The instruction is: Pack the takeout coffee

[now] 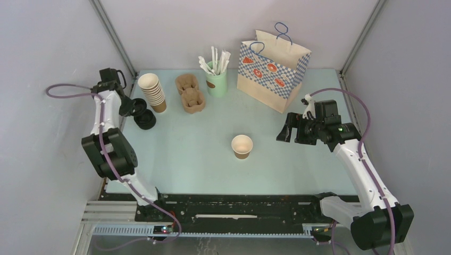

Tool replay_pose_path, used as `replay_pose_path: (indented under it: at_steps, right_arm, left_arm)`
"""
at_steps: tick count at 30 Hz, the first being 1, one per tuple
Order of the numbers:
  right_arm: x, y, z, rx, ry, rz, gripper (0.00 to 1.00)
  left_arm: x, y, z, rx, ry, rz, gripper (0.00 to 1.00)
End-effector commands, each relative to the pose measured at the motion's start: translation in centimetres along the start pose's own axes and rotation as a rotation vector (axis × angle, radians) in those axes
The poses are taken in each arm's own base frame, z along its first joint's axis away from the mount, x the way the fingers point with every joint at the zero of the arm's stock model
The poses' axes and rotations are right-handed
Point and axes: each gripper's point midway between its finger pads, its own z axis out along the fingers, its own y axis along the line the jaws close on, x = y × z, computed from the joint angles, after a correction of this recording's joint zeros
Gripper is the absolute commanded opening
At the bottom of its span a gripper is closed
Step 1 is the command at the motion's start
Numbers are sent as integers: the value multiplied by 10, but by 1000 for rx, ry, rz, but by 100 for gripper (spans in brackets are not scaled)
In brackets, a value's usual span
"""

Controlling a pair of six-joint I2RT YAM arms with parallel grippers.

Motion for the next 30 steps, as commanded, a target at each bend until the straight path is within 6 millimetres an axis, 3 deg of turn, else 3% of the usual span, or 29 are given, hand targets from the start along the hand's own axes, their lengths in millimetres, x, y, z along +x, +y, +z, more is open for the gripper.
replay_pose_path:
  at_steps: [1, 4, 7, 13, 17, 20, 23, 26, 30]
  right_arm:
    - [-7, 10, -1, -39, -34, -39, 98]
    - [-5, 13, -1, -51, -26, -40, 98]
    - [-5, 18, -2, -76, -25, -30, 97]
    - [-7, 42, -13, -174, -16, -3, 96]
    - [-11, 80, -29, -325, -32, 7, 97]
    - [-16, 117, -48, -458, -54, -7, 99]
    - [-23, 152, -72, -593, -76, 1, 100]
    - [-32, 181, -98, -719, -119, 20, 100]
    - [-43, 212, -136, -864, -199, 16, 100]
  left_arm:
    - [-16, -10, -43, 116, -55, -28, 14]
    - [10, -39, -61, 338, -2, -74, 13]
    - [46, -79, -99, 590, 43, -72, 14]
    - [146, -147, -213, 1047, 239, 0, 15]
    - [196, -178, -297, 1357, 400, -1, 17]
    - [229, -188, -353, 1524, 536, 41, 16]
    - [259, -185, -396, 1623, 637, 91, 16]
    - [286, -174, -423, 1687, 721, 141, 16]
    - [303, -154, -439, 1725, 801, 129, 16]
